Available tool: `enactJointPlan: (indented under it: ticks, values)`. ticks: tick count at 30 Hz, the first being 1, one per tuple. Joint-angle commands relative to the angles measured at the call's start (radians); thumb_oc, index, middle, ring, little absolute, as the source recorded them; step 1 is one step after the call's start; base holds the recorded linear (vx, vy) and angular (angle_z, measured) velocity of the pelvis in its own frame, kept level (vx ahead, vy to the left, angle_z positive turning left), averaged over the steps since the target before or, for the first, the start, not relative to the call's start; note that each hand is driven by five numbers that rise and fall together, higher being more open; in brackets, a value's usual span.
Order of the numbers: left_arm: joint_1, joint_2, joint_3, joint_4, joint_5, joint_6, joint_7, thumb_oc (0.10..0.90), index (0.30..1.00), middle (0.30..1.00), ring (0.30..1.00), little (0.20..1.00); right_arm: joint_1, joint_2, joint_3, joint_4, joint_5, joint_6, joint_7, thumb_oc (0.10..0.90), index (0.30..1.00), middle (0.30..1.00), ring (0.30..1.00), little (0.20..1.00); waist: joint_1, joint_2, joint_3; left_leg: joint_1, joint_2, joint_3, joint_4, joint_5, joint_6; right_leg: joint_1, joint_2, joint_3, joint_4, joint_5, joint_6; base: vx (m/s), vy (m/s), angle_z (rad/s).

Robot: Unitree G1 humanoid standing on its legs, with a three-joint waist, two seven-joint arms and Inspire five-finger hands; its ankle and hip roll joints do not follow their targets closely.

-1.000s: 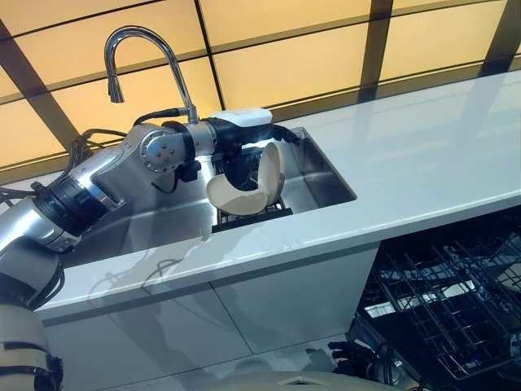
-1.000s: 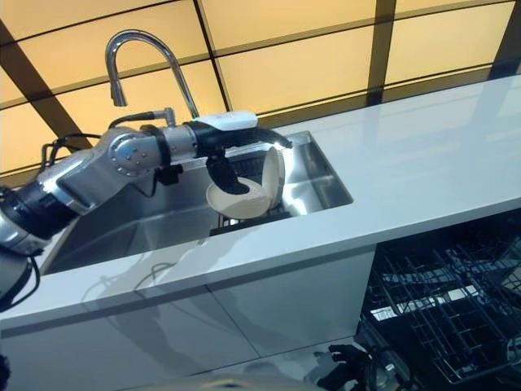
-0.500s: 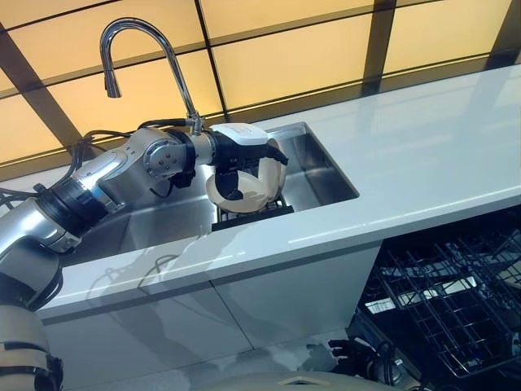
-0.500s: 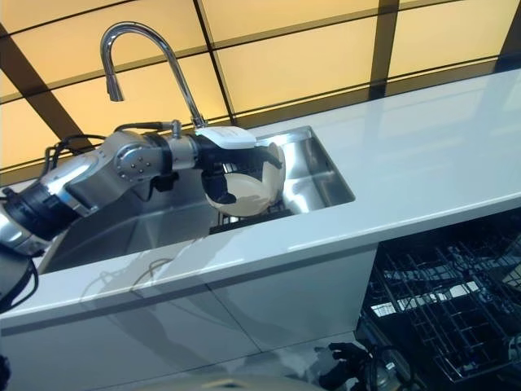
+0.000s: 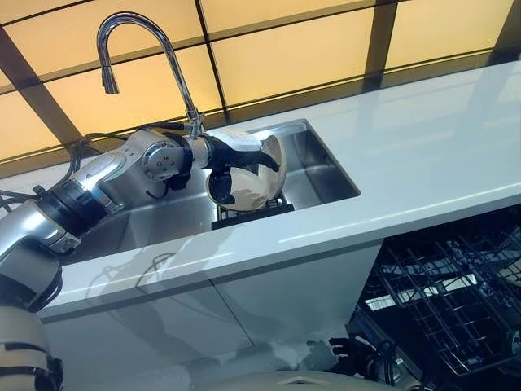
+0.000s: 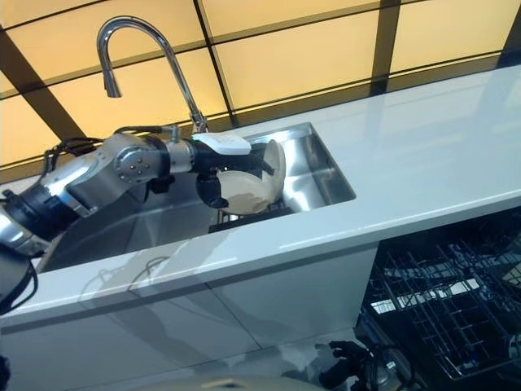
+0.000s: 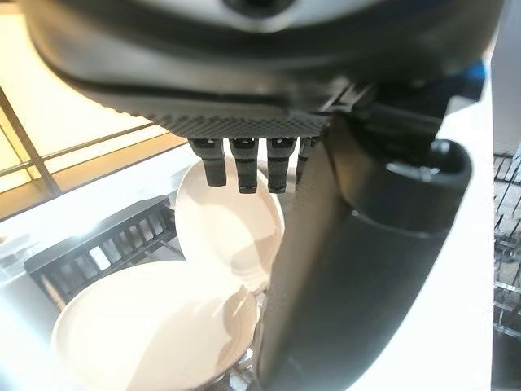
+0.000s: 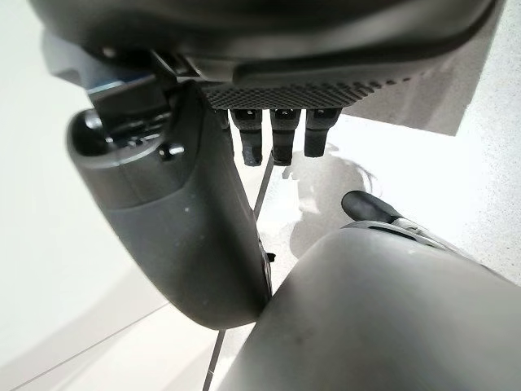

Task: Pick up plates and place into dishwasher.

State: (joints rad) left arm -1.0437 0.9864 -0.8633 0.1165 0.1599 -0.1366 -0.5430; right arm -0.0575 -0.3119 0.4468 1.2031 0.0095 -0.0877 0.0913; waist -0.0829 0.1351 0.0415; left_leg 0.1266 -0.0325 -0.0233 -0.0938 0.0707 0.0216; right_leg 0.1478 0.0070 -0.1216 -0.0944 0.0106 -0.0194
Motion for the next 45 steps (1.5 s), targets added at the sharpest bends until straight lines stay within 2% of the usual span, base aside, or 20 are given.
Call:
enactJointPlan:
  ticks: [1,11,17,22,31,45]
  values:
    - [-0.109,0.062,0.104,0.127,0.037,-0.011,0.025,0.800,0.900,0.900,0.900,0.900,0.029,0.033,0.008,-0.004,-0.033,-0.020,0.011,0.800,0.900,0.900,0.900,0.900,0.000,-0.029,0.000,0.036,-0.074,0.056,0.006,-0.162,0.047,0.012,0.038,0.036,0.007,-0.059,0.049,0.00,0.000,0.00]
    - [-0.068,0.041,0.127,0.163,0.036,0.016,0.047,0.800,0.900,0.900,0.900,0.900,0.031,0.037,0.009,-0.006,-0.029,-0.021,0.007,0.800,0.900,0.900,0.900,0.900,0.001,-0.031,0.003,0.034,-0.073,0.057,0.006,-0.162,0.047,0.010,0.039,0.037,0.007,-0.060,0.048,0.00,0.000,0.00]
    - [-0.039,0.024,0.134,0.201,0.085,-0.014,0.082,0.800,0.900,0.900,0.900,0.900,0.031,0.037,0.006,-0.008,-0.033,-0.020,0.006,0.800,0.900,0.900,0.900,0.900,-0.001,-0.032,0.006,0.033,-0.073,0.056,0.006,-0.163,0.048,0.009,0.039,0.039,0.007,-0.061,0.048,0.00,0.000,0.00]
    - [-0.021,0.007,0.130,0.216,0.141,-0.014,0.102,0.800,0.900,0.900,0.900,0.900,0.030,0.040,0.011,-0.009,-0.031,-0.018,0.004,0.800,0.900,0.900,0.900,0.900,-0.002,-0.034,0.006,0.032,-0.072,0.058,0.006,-0.163,0.048,0.008,0.040,0.042,0.007,-0.061,0.046,0.00,0.000,0.00]
    - [0.011,-0.053,0.125,0.277,0.128,-0.003,0.170,0.800,0.900,0.900,0.900,0.900,0.027,0.045,0.019,-0.009,-0.023,-0.014,0.001,0.800,0.900,0.900,0.900,0.900,-0.009,-0.041,0.010,0.033,-0.070,0.062,0.006,-0.164,0.051,0.008,0.043,0.053,0.007,-0.060,0.045,0.00,0.002,-0.01]
    - [0.020,-0.116,0.098,0.349,0.201,-0.026,0.261,0.800,0.900,0.900,0.900,0.900,0.037,0.043,0.019,-0.012,-0.020,-0.019,-0.002,0.800,0.900,0.900,0.900,0.900,-0.025,-0.053,0.017,0.037,-0.066,0.073,0.006,-0.169,0.056,0.008,0.049,0.073,0.007,-0.059,0.046,0.02,0.007,-0.04]
